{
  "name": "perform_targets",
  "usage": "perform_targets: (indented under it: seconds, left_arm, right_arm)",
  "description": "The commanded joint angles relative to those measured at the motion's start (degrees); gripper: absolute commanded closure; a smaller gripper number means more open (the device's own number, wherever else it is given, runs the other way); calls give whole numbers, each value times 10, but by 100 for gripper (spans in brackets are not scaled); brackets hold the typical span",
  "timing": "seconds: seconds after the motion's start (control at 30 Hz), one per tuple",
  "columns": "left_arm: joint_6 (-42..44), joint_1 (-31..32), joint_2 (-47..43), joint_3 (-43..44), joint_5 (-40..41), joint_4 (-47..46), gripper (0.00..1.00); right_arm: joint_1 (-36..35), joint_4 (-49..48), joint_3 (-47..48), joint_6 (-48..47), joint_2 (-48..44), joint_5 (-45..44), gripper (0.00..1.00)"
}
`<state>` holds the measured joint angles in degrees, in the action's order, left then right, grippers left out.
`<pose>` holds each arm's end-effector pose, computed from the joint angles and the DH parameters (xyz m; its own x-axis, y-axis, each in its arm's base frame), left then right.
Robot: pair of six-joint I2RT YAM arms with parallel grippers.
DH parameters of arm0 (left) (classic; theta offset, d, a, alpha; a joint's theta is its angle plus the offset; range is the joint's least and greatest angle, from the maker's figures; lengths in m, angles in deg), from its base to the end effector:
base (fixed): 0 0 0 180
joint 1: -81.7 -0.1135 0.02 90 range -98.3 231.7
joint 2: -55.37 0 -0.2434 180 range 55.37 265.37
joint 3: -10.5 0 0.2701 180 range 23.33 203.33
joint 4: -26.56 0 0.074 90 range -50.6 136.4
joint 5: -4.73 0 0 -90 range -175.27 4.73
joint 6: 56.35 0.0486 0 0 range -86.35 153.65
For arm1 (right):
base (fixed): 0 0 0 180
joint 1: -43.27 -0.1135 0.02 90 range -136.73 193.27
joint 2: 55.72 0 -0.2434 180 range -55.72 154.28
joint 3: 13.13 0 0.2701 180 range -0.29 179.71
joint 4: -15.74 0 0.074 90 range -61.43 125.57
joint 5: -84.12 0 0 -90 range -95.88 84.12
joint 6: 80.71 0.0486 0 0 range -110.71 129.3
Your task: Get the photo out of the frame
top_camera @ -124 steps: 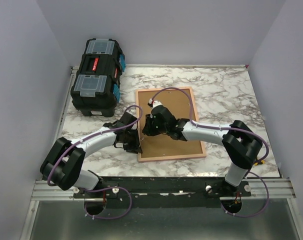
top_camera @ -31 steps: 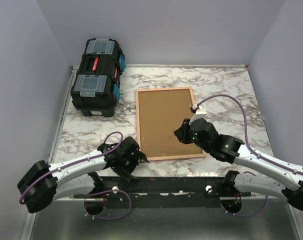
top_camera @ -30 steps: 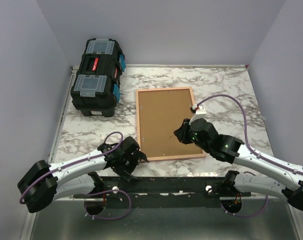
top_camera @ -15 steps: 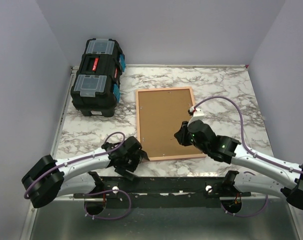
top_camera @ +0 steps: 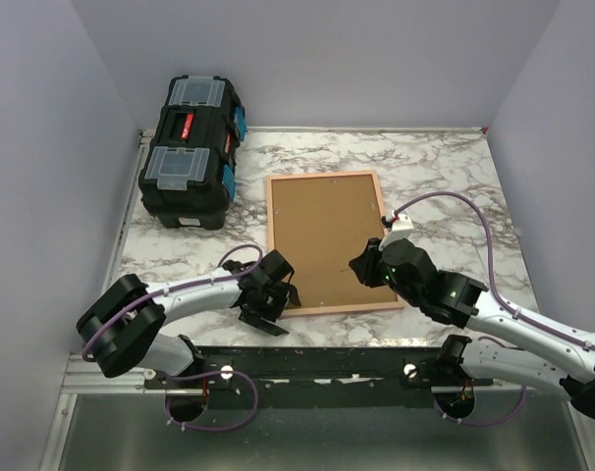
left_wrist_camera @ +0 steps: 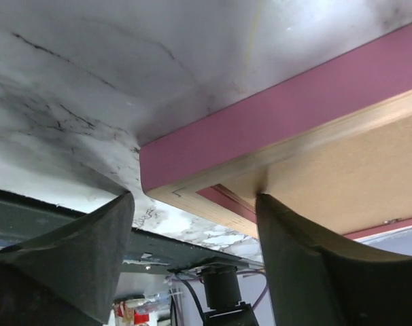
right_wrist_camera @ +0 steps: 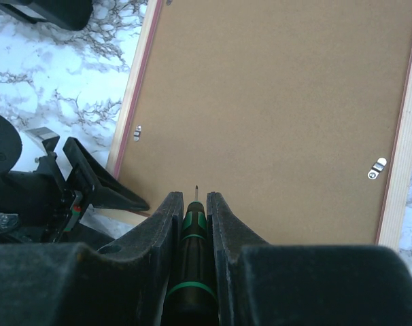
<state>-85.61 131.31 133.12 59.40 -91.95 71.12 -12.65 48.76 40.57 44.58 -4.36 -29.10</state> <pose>0.1511 -0.1863 0.1038 -0.3752 -0.8962 0.2368 -0.9220 0.3346 -0.1946 0.1503 0.1880 0.2541 -0.5633 0.1148 -0.8182 -0.3010 0.8937 0.3327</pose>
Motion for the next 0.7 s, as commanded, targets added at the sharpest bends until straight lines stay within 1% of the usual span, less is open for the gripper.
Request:
perform_targets:
  seconds: [0.0,0.07,0.1,0.2,0.23,0.33,0.37,0.4,0.43,0.5,0.67]
  left_arm:
    - [-19,-1,30,13,-12,12,34]
    - [-7,0,32,17,5,27,43]
    - [5,-1,30,24,19,38,49]
    - [53,-1,26,44,62,89,61]
    - [73,-2,24,48,91,98,64]
    - [152,-17,21,55,143,115,77]
    - [175,-23,18,54,155,115,80]
    - [212,-29,16,54,170,104,82]
    - [264,-39,18,55,178,88,86]
    - [333,-59,25,64,181,87,100]
    - [517,-126,62,110,160,78,100]
  right_arm:
    - [-2,18,-11,-6,-16,-23,99]
    - [-2,18,-14,-4,-17,-21,99]
    - [-2,18,-15,-3,-18,-20,99]
    - [-2,20,-18,1,-22,-18,99]
    - [-2,20,-20,1,-23,-18,99]
    - [-2,21,-21,3,-23,-19,99]
    - [-2,22,-21,3,-24,-19,99]
    - [-3,22,-21,2,-23,-18,99]
    - [-2,22,-21,3,-21,-17,99]
    - [-3,22,-22,4,-17,-16,99]
    - [-3,15,-25,7,-4,-9,99]
